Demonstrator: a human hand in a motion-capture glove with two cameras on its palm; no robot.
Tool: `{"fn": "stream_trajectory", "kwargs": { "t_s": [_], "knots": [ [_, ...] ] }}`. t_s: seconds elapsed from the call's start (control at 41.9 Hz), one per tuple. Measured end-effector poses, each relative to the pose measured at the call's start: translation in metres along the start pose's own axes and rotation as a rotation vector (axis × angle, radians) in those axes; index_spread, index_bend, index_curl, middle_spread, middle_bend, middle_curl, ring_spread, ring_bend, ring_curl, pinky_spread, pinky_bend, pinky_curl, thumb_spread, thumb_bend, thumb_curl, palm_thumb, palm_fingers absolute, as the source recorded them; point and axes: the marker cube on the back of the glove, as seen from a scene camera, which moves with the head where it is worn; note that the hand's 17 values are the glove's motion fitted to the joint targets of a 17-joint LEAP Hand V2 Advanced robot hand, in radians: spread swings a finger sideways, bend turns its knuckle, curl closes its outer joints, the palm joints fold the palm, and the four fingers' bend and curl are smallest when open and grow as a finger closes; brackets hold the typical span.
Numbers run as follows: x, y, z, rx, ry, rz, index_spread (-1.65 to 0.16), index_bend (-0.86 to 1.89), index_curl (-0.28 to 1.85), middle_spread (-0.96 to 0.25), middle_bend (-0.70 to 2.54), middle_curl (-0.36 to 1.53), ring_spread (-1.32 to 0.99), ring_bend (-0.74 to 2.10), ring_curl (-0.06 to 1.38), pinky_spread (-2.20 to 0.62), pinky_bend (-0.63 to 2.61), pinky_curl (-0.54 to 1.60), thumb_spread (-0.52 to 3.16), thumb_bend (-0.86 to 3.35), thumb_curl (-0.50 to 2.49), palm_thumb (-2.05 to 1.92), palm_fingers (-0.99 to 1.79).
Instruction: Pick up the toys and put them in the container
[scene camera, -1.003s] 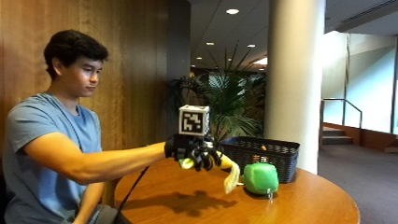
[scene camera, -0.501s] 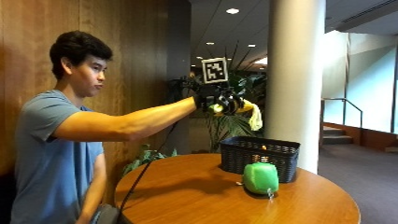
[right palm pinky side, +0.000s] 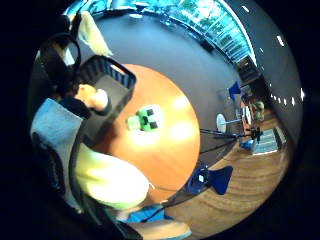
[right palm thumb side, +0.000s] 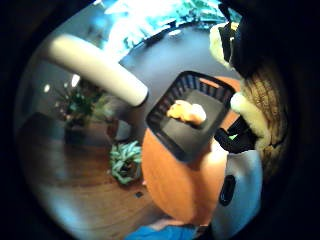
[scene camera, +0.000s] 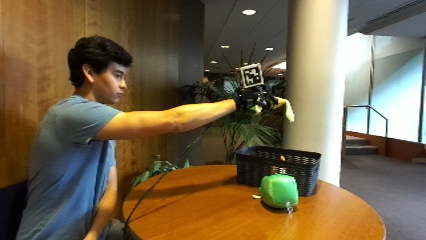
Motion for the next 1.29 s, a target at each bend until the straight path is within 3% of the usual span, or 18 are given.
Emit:
{"fn": "stream_trajectory", "kwargs": {
  "t_s": [0.167, 0.263, 0.286, 0.382, 0.406, 0.454, 0.477, 0.549, 0.597, 0.668, 1.026, 1.146, 1.289],
  "knots": [
    [-0.045, -0.008, 0.033, -0.038, -0.062, -0.128, -0.37, 0.18, 0.61, -0.19, 0.16, 0.37, -0.51, 1.03, 0.56, -0.43, 1.17, 0.45, 0.99, 0.25, 1.03, 0.71, 0.62],
    [-0.053, -0.018, 0.057, -0.087, 0.017, 0.097, -0.37, 0.13, 0.61, -0.15, 0.15, 0.37, -0.51, 1.04, 0.57, -0.43, 1.20, 0.46, 0.99, 0.23, 1.03, 0.68, 0.53],
    [-0.057, -0.018, 0.061, -0.103, 0.020, 0.089, -0.37, 0.14, 0.62, -0.14, 0.16, 0.37, -0.51, 1.04, 0.57, -0.43, 1.20, 0.46, 1.00, 0.23, 1.03, 0.68, 0.52],
    [-0.076, -0.008, 0.075, -0.184, -0.103, -0.199, -0.36, 0.07, 0.59, -0.09, 0.14, 0.36, -0.50, 1.05, 0.58, -0.42, 1.28, 0.48, 1.03, 0.19, 1.02, 0.62, 0.41],
    [-0.077, -0.007, 0.078, -0.203, -0.122, -0.221, -0.35, -0.08, 0.52, -0.03, 0.08, 0.33, -0.45, 1.07, 0.58, -0.41, 1.37, 0.49, 1.14, 0.11, 0.92, 0.44, 0.27],
    [-0.075, -0.005, 0.083, -0.230, -0.125, -0.214, -0.33, -0.03, 0.51, 0.02, 0.12, 0.34, -0.35, 1.00, 0.58, -0.33, 1.40, 0.51, 1.13, -0.08, 0.82, 0.18, -0.08],
    [-0.073, -0.005, 0.085, -0.236, -0.107, -0.188, -0.33, -0.03, 0.50, 0.03, 0.14, 0.34, -0.35, 1.08, 0.61, -0.35, 1.44, 0.53, 1.16, -0.03, 0.80, 0.21, 0.03],
    [-0.067, -0.008, 0.089, -0.235, -0.029, -0.085, -0.33, 0.02, 0.43, 0.08, 0.16, 0.33, -0.25, 0.91, 0.55, -0.25, 1.45, 0.51, 1.14, -0.11, 0.71, 0.01, -0.16],
    [-0.067, -0.007, 0.087, -0.225, -0.035, -0.145, -0.33, 0.01, 0.39, 0.10, 0.16, 0.32, -0.23, 0.97, 0.56, -0.25, 1.47, 0.49, 1.17, -0.05, 0.68, 0.02, -0.09],
    [-0.065, -0.007, 0.081, -0.194, -0.038, -0.209, -0.32, 0.07, 0.37, 0.13, 0.17, 0.31, -0.15, 0.82, 0.50, -0.16, 1.47, 0.48, 1.13, -0.09, 0.62, -0.08, -0.19],
    [0.035, -0.011, 0.060, -0.150, 0.060, -0.083, -0.31, 0.08, 0.28, 0.15, 0.14, 0.29, 0.02, 0.55, 0.39, 0.00, 1.41, 0.43, 1.06, -0.08, 0.42, -0.09, -0.22],
    [0.076, -0.015, 0.068, -0.141, 0.070, 0.117, -0.30, 0.07, 0.25, 0.14, 0.15, 0.28, 0.04, 0.53, 0.38, 0.02, 1.39, 0.41, 1.04, -0.07, 0.38, -0.08, -0.22],
    [0.134, 0.005, 0.090, -0.210, 0.085, -0.076, -0.29, 0.07, 0.22, 0.11, 0.15, 0.28, 0.06, 0.51, 0.37, 0.03, 1.37, 0.39, 1.03, -0.07, 0.34, -0.08, -0.22]
  ]
}}
